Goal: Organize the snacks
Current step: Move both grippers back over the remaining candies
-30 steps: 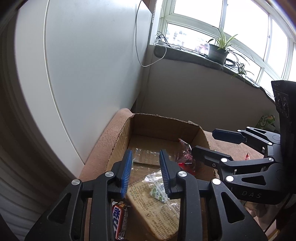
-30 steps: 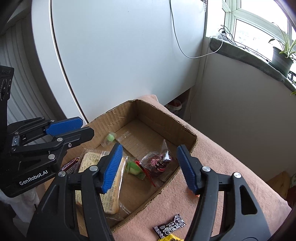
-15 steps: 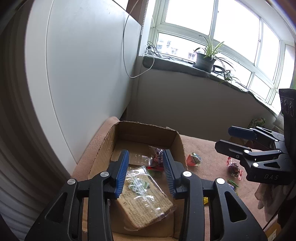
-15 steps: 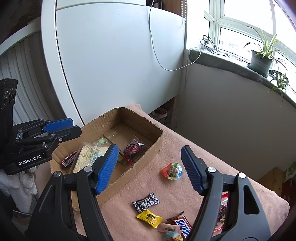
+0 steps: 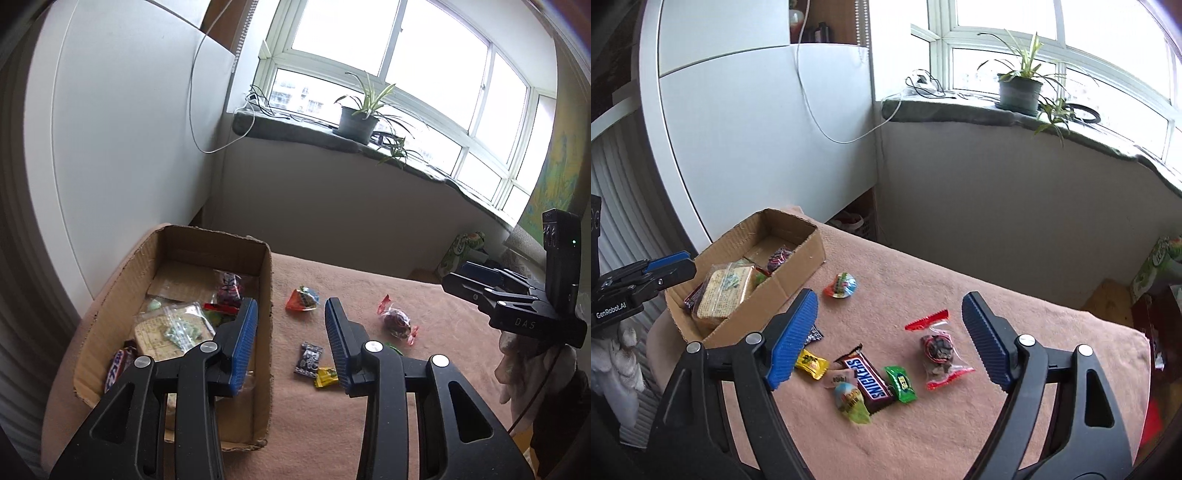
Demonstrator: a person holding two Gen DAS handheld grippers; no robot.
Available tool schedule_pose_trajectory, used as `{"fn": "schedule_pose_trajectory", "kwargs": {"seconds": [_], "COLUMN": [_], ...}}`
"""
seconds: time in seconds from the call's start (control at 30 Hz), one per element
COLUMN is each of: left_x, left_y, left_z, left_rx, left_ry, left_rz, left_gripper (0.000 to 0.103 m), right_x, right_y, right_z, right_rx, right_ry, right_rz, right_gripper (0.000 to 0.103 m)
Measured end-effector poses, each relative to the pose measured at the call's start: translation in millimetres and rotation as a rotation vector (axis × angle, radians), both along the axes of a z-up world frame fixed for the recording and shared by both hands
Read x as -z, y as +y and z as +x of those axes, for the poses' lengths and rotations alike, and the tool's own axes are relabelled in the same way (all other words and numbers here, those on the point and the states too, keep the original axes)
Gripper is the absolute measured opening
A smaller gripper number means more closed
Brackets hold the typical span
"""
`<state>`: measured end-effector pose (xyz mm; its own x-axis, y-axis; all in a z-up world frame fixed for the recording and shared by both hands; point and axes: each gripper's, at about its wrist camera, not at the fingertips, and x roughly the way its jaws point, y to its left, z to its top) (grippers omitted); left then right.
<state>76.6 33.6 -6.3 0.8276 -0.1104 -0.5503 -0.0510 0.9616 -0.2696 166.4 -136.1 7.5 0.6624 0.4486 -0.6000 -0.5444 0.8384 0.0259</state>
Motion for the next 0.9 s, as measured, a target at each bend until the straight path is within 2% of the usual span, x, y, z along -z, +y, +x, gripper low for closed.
{"fn": "schedule_pose_trajectory", "kwargs": {"seconds": [0.2, 0.37, 0.5, 0.67, 0.8, 0.83, 0.9], "left_x": [16.1, 36.8, 51.4, 64.2, 72.4, 74.4, 77.1], "left_y": [-34.7, -60.3, -79.4, -92.4, -92.2, -91.9, -93.6], "left_z": [0.8, 5.4, 9.8, 18.3, 29.2, 32.6, 38.8], "left_rx": [0.078, 0.136, 0.176, 0.212, 0.202, 0.198, 0.196], "left_ry": [0.037, 0.095, 0.136, 0.167, 0.186, 0.192, 0.196], "left_rz": [-0.038, -0.053, -0.030, -0.013, -0.014, -0.014, 0.010], "left_gripper": [0.037, 0.037, 0.037, 0.037, 0.036, 0.036, 0.036], "right_x": [20.9, 37.3, 53.5, 75.9, 88.4, 90.7, 92.9], "right_y": [-35.3, -44.3, -44.5, -48.4, -50.4, -51.1, -50.5], "right_z": [-5.5, -8.6, -6.3, -2.4, 3.5, 6.3, 13.0], "right_rx": [0.061, 0.035, 0.001, -0.029, -0.021, -0.024, -0.033], "right_ry": [0.029, 0.086, 0.152, 0.248, 0.281, 0.296, 0.321], "right_rz": [0.002, 0.043, 0.071, 0.104, 0.099, 0.108, 0.122], "right_gripper": [0.083, 0.083, 0.083, 0.062, 0.052, 0.046, 0.041]}}
